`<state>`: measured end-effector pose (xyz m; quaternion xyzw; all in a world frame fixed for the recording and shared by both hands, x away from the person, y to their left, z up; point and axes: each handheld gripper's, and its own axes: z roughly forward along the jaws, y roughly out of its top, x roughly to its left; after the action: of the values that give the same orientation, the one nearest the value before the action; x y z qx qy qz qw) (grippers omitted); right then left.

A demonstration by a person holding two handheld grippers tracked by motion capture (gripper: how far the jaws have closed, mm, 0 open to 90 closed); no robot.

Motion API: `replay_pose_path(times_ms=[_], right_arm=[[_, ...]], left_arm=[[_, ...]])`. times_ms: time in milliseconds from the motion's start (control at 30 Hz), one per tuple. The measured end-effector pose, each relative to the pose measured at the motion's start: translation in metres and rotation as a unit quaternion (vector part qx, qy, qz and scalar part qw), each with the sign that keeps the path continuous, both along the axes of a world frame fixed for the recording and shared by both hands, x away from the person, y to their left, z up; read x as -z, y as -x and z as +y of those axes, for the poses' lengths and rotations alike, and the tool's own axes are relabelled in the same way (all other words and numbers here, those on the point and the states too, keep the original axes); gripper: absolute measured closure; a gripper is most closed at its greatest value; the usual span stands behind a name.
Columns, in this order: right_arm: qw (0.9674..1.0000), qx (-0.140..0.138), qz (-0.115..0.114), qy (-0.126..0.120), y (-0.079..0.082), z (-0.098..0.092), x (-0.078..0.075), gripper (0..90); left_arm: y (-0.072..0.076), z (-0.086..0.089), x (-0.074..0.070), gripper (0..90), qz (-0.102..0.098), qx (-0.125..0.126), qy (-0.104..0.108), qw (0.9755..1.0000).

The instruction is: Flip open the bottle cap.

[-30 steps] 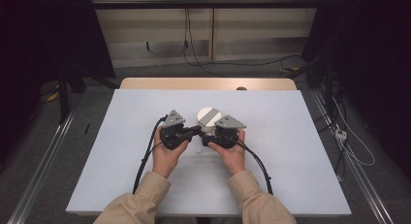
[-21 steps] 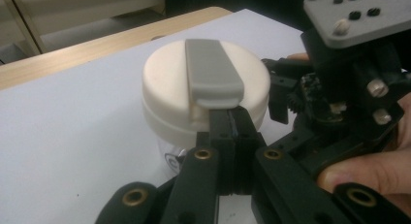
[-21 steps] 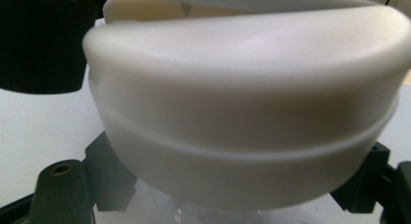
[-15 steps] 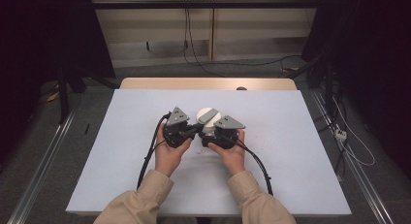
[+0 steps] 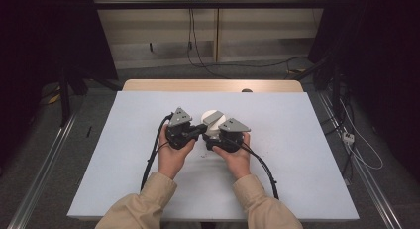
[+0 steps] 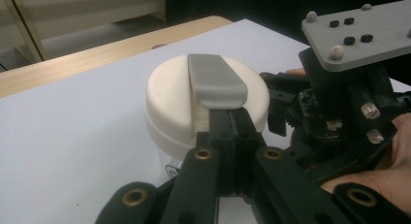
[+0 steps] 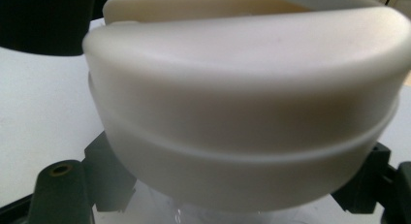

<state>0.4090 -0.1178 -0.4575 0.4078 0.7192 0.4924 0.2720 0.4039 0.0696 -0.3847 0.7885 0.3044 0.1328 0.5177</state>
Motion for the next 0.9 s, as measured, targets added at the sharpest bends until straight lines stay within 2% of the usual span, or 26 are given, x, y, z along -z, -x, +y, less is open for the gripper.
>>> replay_pose_path(times_ms=[900], right_arm=[[1.0, 0.0, 0.0, -0.002, 0.0, 0.0, 0.0, 19.5]], left_arm=[[-0.014, -0.006, -0.017, 90.0, -0.01, -0.006, 0.003, 0.9999]])
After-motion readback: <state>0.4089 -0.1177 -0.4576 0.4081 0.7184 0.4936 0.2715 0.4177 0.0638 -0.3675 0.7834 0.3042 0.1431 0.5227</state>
